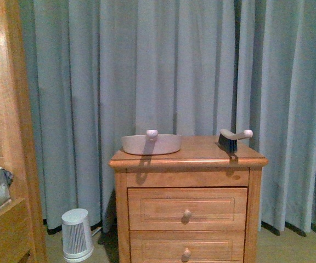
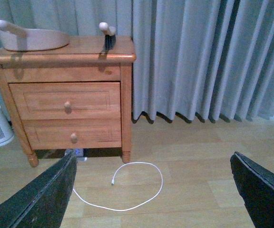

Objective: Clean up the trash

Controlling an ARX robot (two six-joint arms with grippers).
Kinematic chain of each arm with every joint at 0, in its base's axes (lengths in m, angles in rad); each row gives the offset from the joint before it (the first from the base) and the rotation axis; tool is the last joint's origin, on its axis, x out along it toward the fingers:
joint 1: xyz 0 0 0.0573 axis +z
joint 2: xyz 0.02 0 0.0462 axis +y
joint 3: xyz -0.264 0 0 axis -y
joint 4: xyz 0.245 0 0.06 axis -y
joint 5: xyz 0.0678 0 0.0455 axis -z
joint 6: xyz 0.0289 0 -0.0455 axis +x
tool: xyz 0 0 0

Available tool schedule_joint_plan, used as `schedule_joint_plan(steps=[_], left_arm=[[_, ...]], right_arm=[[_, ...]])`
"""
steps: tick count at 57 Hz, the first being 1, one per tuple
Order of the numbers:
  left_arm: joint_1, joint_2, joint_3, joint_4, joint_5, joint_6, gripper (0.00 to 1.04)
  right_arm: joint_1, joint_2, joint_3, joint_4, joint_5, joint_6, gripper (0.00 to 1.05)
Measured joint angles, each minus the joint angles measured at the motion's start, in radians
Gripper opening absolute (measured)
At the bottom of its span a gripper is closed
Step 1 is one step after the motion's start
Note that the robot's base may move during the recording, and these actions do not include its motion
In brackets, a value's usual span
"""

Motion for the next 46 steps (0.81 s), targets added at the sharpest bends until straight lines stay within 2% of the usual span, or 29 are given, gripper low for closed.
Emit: schedule_joint_plan(steps=[46], left_arm=[[0.0,0.0,0.0,0.0,0.0,0.0,0.97]], right_arm=[[0.0,0.0,0.0,0.0,0.0,0.0,0.97]])
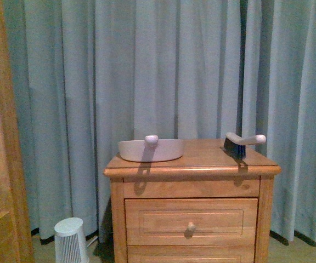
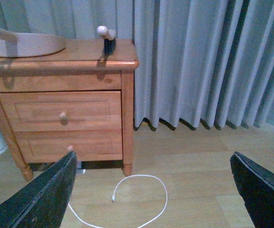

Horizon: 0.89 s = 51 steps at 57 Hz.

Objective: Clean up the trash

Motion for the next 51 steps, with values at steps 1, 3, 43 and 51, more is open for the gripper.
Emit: schedule_joint_plan(steps=[1,3,43,51], left_arm=[[0.0,0.0,0.0,0.0,0.0,0.0,0.97],[0.0,0.0,0.0,0.0,0.0,0.0,0.97],[0.0,0.0,0.0,0.0,0.0,0.0,0.97],[0.0,0.0,0.0,0.0,0.0,0.0,0.97]], right_arm=[[0.0,0.0,0.0,0.0,0.0,0.0,0.97],[0.0,0.0,0.0,0.0,0.0,0.0,0.97],[0.0,-0.001,0.0,0.0,0.0,0.0,0.97],[0.0,-0.001,0.0,0.0,0.0,0.0,0.97]])
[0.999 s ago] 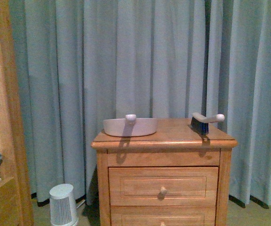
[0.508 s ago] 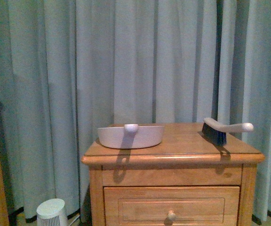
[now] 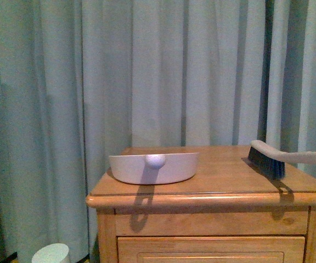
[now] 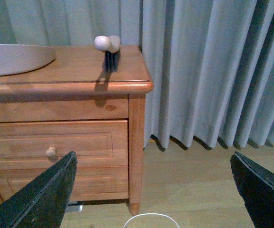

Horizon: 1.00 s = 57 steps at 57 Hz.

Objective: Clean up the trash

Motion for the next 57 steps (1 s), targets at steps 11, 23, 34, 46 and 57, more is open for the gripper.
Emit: schedule_joint_plan(steps=[11,23,34,46,57], left_arm=[[0.0,0.0,0.0,0.0,0.0,0.0,0.97],[0.0,0.0,0.0,0.0,0.001,0.0,0.97],[0.0,0.0,0.0,0.0,0.0,0.0,0.97],[0.011,0.357,0.117,0.126,0.115,-0.14,0.97],[-0.095,0.833,0.499,0.109,-0.021,-0.106,0.97]], right_arm=[[0.0,0.0,0.0,0.0,0.0,0.0,0.97],[0.0,0.0,0.0,0.0,0.0,0.0,0.97],[0.0,0.0,0.0,0.0,0.0,0.0,0.97],[0.0,0.0,0.0,0.0,0.0,0.0,0.97],[0.0,0.0,0.0,0.0,0.0,0.0,0.97]])
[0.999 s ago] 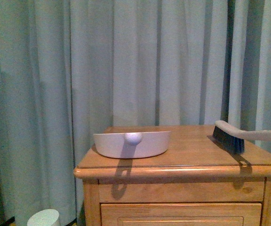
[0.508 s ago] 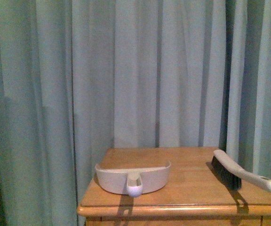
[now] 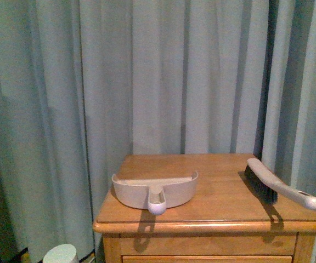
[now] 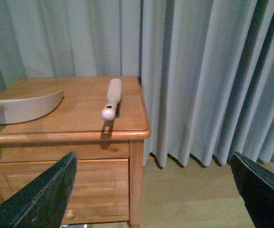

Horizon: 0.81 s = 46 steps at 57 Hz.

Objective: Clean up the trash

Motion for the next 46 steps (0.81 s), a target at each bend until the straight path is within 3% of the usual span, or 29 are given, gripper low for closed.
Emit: schedule_joint_plan(steps=[14,23,35,46], left_arm=[[-0.171,0.458,0.507,-0.19,-0.147,0.051,0.97],[-0.257,0.652,0.723,-0.294,-0.237,0.056,0.97],[-0.357,0.816,0.86,-0.385,-0.317,0.005,0.97],[-0.396,0.911,0.91,-0.403,-0.327,-0.085,0.97]], right_arm=[[0.0,0.0,0.0,0.0,0.0,0.0,0.97],[0.0,0.0,0.0,0.0,0.0,0.0,0.97],[0.0,0.0,0.0,0.0,0.0,0.0,0.97],[0.0,0.0,0.0,0.0,0.0,0.0,0.97]])
